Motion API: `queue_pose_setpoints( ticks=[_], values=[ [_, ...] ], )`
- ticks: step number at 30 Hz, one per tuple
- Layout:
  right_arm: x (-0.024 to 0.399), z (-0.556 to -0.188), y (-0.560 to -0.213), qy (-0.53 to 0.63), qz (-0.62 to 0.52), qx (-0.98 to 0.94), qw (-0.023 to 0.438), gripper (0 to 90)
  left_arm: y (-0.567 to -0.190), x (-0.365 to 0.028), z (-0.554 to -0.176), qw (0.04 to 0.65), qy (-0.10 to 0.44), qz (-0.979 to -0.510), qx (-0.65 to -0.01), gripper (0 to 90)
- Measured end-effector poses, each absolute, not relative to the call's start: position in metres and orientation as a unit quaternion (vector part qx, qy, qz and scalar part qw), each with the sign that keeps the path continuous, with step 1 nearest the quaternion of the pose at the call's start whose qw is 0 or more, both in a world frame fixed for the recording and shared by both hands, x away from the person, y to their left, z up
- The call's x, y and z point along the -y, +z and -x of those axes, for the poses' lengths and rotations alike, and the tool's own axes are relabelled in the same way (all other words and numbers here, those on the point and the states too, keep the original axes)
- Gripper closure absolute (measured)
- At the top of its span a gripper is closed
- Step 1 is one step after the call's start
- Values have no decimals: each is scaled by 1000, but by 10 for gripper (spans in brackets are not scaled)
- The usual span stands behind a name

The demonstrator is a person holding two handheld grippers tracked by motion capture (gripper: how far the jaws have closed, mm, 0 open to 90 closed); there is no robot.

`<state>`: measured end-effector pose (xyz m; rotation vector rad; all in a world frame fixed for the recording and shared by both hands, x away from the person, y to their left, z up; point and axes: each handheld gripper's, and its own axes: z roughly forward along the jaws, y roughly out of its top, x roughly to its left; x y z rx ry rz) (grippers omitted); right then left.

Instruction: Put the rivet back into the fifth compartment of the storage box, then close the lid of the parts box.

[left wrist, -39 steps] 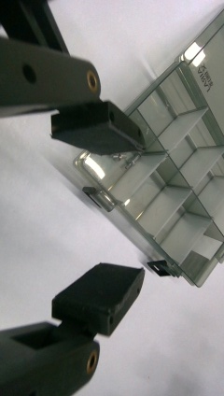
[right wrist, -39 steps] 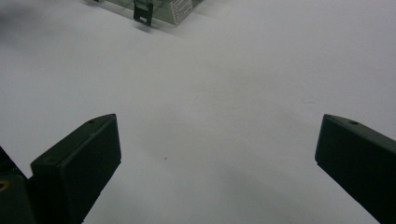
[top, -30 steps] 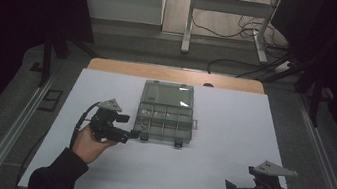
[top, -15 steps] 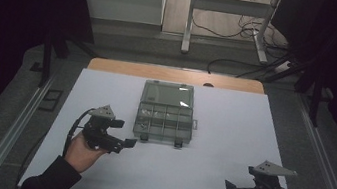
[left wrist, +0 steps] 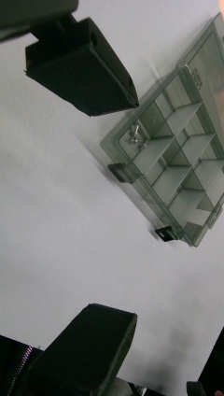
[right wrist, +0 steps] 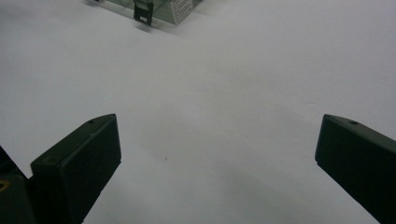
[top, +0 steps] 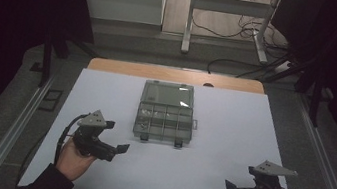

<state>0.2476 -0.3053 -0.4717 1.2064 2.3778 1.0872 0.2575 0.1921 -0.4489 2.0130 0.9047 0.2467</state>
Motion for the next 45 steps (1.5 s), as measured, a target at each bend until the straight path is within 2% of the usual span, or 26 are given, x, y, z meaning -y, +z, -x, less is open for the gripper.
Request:
queue_pose_setpoints(
  ticks=[15,23,38,45],
  values=[
    [306,-248,-472,377,-417,-817,126,0,-454,-207,-231,448,151,-796,-378,18],
    [306,-248,-472,376,-417,-818,126,0,-459,-207,-220,434,169,-802,-374,17],
    [305,-249,-472,373,-415,-820,125,0,-472,-204,-217,422,161,-817,-359,17],
    [304,-249,-472,373,-414,-820,127,0,-474,-207,-221,440,147,-809,-360,5]
  ],
)
